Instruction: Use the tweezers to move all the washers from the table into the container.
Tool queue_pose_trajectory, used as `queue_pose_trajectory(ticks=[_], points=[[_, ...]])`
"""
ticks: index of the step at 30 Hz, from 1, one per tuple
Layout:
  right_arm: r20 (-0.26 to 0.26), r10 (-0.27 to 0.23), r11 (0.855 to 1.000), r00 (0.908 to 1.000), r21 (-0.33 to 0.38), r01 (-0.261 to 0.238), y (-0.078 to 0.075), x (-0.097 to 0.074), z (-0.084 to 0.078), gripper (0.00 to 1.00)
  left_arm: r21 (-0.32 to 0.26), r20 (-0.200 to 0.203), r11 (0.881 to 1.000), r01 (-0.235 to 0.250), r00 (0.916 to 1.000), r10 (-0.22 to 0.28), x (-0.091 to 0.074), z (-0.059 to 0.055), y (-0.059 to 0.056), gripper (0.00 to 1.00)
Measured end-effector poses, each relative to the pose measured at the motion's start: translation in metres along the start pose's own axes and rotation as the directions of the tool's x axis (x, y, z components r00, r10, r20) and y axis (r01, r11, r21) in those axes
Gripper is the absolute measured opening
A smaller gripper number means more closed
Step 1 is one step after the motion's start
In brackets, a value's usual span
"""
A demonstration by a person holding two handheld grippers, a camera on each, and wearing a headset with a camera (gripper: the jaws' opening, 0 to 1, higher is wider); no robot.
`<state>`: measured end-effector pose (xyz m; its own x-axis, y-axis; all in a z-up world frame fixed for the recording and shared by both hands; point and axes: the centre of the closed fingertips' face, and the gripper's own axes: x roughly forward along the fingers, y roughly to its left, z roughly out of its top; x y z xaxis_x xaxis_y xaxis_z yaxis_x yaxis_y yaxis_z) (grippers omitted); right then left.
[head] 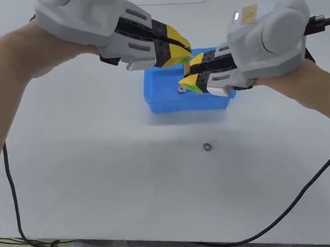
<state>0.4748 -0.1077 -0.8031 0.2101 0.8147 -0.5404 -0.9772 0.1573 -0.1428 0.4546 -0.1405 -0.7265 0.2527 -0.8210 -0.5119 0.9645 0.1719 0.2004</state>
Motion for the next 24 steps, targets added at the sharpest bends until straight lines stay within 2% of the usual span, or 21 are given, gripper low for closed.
queue_pose_trajectory(ticks=[11, 14, 18, 24], points=[[-0.012, -0.003, 1.000, 0.9999, -0.018, 0.002, 0.021, -0.019, 0.002, 0.15, 0.017, -0.008, 1.000, 0.017, 0.9998, -0.017, 0.001, 0.009, -0.020, 0.05], [0.000, 0.000, 1.000, 1.0000, -0.021, 0.000, 0.027, -0.026, 0.006, 0.15, 0.012, 0.002, 1.000, 0.012, 0.9999, -0.012, 0.000, 0.016, -0.026, 0.05], [0.010, 0.000, 1.000, 0.9999, -0.016, 0.000, 0.033, -0.034, 0.009, 0.15, 0.017, 0.002, 1.000, 0.013, 0.9999, -0.013, 0.001, 0.019, -0.032, 0.05], [0.002, 0.019, 1.000, 0.9998, -0.013, -0.019, 0.051, -0.041, 0.004, 0.15, 0.029, -0.013, 0.999, 0.043, 0.9990, -0.043, 0.003, 0.020, -0.053, 0.05]])
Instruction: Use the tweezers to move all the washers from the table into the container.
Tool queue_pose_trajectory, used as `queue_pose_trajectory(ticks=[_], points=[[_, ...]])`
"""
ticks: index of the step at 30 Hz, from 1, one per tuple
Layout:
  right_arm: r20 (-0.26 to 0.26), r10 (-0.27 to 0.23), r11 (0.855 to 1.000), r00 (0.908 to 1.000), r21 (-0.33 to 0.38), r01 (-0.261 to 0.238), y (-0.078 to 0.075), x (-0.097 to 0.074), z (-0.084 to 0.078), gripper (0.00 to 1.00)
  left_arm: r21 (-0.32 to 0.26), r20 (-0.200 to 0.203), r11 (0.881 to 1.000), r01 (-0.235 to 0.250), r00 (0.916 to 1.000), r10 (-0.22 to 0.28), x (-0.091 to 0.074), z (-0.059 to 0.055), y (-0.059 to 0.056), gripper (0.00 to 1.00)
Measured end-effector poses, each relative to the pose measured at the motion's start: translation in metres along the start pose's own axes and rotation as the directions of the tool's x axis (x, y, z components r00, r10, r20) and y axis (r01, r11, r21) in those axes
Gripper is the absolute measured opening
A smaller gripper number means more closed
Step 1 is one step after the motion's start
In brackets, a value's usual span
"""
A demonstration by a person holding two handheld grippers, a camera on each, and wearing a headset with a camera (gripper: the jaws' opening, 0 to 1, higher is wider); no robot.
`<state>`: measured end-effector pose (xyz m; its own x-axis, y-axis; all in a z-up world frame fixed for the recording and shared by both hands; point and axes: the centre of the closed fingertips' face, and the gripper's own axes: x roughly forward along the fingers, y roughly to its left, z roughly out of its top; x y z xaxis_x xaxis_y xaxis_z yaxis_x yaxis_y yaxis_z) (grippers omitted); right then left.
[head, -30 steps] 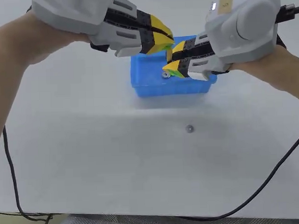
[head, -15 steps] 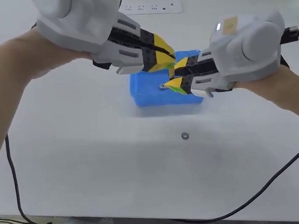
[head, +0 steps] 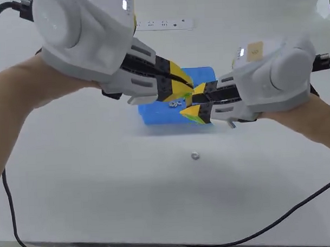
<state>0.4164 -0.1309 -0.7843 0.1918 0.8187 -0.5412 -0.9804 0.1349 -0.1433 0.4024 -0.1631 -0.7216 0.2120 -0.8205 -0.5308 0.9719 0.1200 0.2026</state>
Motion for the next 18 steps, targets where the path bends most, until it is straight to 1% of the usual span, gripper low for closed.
queue_pose_trajectory(ticks=[2, 4, 6, 7, 10, 13, 18], points=[[-0.003, 0.005, 1.000, 1.0000, 0.003, -0.005, 0.005, -0.002, -0.002, 0.15, -0.003, 0.000, 1.000, 0.006, 1.0000, -0.006, 0.002, 0.002, -0.006, 0.05], [-0.007, 0.008, 1.000, 0.9999, 0.007, -0.008, 0.009, -0.003, -0.005, 0.15, -0.004, -0.005, 1.000, 0.015, 0.9999, -0.015, 0.004, 0.001, -0.012, 0.05], [-0.010, 0.013, 1.000, 0.9999, 0.013, -0.013, 0.013, -0.003, -0.007, 0.15, -0.029, 0.004, 1.000, 0.010, 0.9999, -0.010, 0.005, 0.000, -0.016, 0.05], [-0.009, 0.016, 1.000, 0.9998, 0.021, -0.016, 0.016, -0.004, -0.008, 0.15, -0.037, 0.007, 0.999, 0.012, 0.9999, -0.012, 0.006, 0.001, -0.019, 0.05], [-0.012, 0.023, 0.999, 0.9997, 0.027, -0.023, 0.021, -0.004, -0.012, 0.15, -0.042, 0.007, 0.999, 0.021, 0.9998, -0.021, 0.008, 0.000, -0.026, 0.05], [-0.011, 0.033, 0.999, 0.9994, 0.037, -0.032, 0.027, -0.004, -0.014, 0.14, -0.053, 0.009, 0.998, 0.025, 0.9997, -0.024, 0.008, -0.001, -0.029, 0.05], [-0.010, 0.054, 0.997, 0.9985, 0.053, -0.053, 0.035, -0.003, -0.019, 0.14, -0.068, 0.010, 0.997, 0.043, 0.9990, -0.043, 0.010, -0.006, -0.036, 0.05]])
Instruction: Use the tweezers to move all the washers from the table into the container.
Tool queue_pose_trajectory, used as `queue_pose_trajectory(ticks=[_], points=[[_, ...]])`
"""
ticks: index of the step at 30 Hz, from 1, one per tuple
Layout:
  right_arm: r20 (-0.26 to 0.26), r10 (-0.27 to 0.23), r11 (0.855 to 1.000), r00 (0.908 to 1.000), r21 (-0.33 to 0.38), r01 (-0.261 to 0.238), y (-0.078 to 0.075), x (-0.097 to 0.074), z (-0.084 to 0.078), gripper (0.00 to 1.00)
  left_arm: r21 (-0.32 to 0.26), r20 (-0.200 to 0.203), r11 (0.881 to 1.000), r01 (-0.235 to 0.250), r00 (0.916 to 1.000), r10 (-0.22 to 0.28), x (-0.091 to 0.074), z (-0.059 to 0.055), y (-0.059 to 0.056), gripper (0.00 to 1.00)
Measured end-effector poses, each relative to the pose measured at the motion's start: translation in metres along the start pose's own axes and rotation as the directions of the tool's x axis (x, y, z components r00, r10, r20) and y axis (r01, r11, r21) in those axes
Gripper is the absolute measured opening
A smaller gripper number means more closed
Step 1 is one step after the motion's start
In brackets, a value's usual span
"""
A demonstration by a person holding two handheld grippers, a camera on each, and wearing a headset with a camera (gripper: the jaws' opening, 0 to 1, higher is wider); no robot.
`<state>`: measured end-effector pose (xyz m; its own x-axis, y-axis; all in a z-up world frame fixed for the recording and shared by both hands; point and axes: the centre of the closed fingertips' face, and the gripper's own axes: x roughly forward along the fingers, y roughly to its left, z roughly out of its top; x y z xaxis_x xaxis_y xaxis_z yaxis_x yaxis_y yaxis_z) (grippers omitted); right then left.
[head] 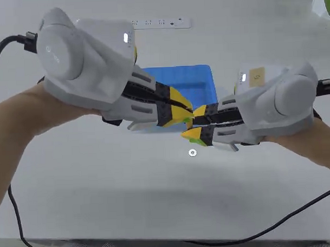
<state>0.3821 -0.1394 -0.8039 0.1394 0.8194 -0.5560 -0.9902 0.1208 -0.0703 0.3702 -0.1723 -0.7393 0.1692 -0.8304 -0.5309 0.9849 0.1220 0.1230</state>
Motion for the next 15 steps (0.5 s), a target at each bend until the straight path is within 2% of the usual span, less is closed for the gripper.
queue_pose_trajectory(ticks=[12, 15], points=[[-0.023, 0.034, 0.999, 0.9992, 0.023, -0.034, 0.017, 0.004, -0.020, 0.14, -0.037, -0.003, 0.999, 0.034, 0.9994, -0.034, 0.013, -0.014, -0.016, 0.05], [-0.030, 0.037, 0.999, 0.9989, 0.027, -0.036, 0.018, 0.006, -0.025, 0.14, -0.034, -0.012, 0.999, 0.028, 0.9995, -0.028, 0.017, -0.020, -0.018, 0.05]])
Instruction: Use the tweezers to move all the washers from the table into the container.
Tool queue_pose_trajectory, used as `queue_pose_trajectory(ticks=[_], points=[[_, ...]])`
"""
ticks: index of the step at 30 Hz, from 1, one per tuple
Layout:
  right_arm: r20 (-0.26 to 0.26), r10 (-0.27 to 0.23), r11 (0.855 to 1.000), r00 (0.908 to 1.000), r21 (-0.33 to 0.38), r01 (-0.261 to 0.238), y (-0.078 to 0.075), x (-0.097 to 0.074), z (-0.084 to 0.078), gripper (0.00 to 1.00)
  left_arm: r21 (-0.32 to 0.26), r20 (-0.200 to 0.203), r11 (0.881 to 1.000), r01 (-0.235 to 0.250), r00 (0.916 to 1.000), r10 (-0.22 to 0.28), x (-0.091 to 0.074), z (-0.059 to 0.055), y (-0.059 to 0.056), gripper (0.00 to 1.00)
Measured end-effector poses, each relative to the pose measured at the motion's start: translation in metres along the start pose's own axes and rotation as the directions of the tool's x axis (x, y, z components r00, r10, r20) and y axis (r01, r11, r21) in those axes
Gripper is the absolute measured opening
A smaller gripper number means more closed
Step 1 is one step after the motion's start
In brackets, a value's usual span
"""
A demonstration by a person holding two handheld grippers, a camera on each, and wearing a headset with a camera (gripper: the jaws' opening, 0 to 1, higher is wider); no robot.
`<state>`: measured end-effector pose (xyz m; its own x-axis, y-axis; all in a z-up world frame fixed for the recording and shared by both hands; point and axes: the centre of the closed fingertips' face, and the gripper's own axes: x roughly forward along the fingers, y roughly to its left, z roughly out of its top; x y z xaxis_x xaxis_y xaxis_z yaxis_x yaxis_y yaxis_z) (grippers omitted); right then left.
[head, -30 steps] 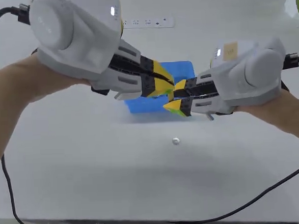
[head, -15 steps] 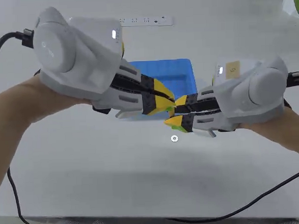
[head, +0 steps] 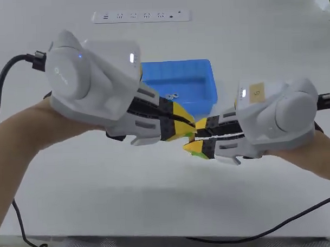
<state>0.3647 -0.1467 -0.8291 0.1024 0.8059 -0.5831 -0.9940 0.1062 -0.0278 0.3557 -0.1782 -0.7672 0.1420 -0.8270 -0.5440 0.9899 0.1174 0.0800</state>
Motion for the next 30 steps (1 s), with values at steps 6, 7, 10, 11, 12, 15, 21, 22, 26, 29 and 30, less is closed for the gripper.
queue_pose_trajectory(ticks=[6, 7, 10, 11, 12, 15, 21, 22, 26, 29, 30], points=[[-0.006, 0.006, 1.000, 1.0000, 0.011, -0.006, -0.002, 0.002, -0.006, 0.14, -0.022, 0.008, 1.000, -0.009, 0.9999, 0.009, 0.003, -0.004, 0.003, 0.05], [-0.005, 0.006, 1.000, 1.0000, 0.014, -0.006, -0.003, 0.003, -0.006, 0.14, -0.024, 0.011, 1.000, -0.010, 0.9999, 0.010, 0.003, -0.004, 0.003, 0.05], [-0.004, 0.002, 1.000, 1.0000, 0.021, -0.002, -0.005, 0.004, -0.007, 0.14, -0.025, 0.009, 1.000, -0.010, 0.9999, 0.010, 0.004, -0.005, 0.005, 0.05], [-0.002, 0.001, 1.000, 1.0000, 0.022, -0.001, -0.005, 0.005, -0.007, 0.14, -0.024, 0.009, 1.000, -0.012, 0.9999, 0.012, 0.004, -0.005, 0.006, 0.05], [-0.002, -0.001, 1.000, 1.0000, 0.023, 0.001, -0.006, 0.005, -0.007, 0.14, -0.024, 0.009, 1.000, -0.012, 0.9999, 0.013, 0.005, -0.005, 0.007, 0.05], [-0.002, -0.004, 1.000, 1.0000, 0.029, 0.004, -0.008, 0.005, -0.010, 0.14, -0.020, 0.007, 1.000, -0.011, 0.9999, 0.011, 0.007, -0.006, 0.008, 0.05], [-0.004, -0.002, 0.999, 1.0000, 0.038, 0.002, -0.007, 0.006, -0.014, 0.13, -0.014, -0.009, 1.000, 0.000, 1.0000, -0.001, 0.011, -0.011, 0.008, 0.05], [-0.003, -0.002, 0.999, 1.0000, 0.040, 0.002, -0.007, 0.006, -0.014, 0.13, -0.009, -0.014, 1.000, -0.003, 0.9999, 0.002, 0.012, -0.012, 0.009, 0.05], [0.001, -0.002, 0.999, 1.0000, 0.045, 0.002, -0.009, 0.007, -0.014, 0.13, -0.012, -0.010, 1.000, -0.008, 0.9999, 0.008, 0.012, -0.012, 0.011, 0.05], [-0.001, -0.001, 0.999, 1.0000, 0.043, 0.001, -0.009, 0.008, -0.014, 0.13, -0.010, -0.009, 1.000, -0.011, 0.9999, 0.011, 0.012, -0.012, 0.012, 0.05], [-0.001, 0.000, 0.999, 1.0000, 0.044, 0.000, -0.009, 0.009, -0.014, 0.13, -0.010, -0.009, 1.000, -0.011, 0.9999, 0.011, 0.012, -0.012, 0.012, 0.05]])
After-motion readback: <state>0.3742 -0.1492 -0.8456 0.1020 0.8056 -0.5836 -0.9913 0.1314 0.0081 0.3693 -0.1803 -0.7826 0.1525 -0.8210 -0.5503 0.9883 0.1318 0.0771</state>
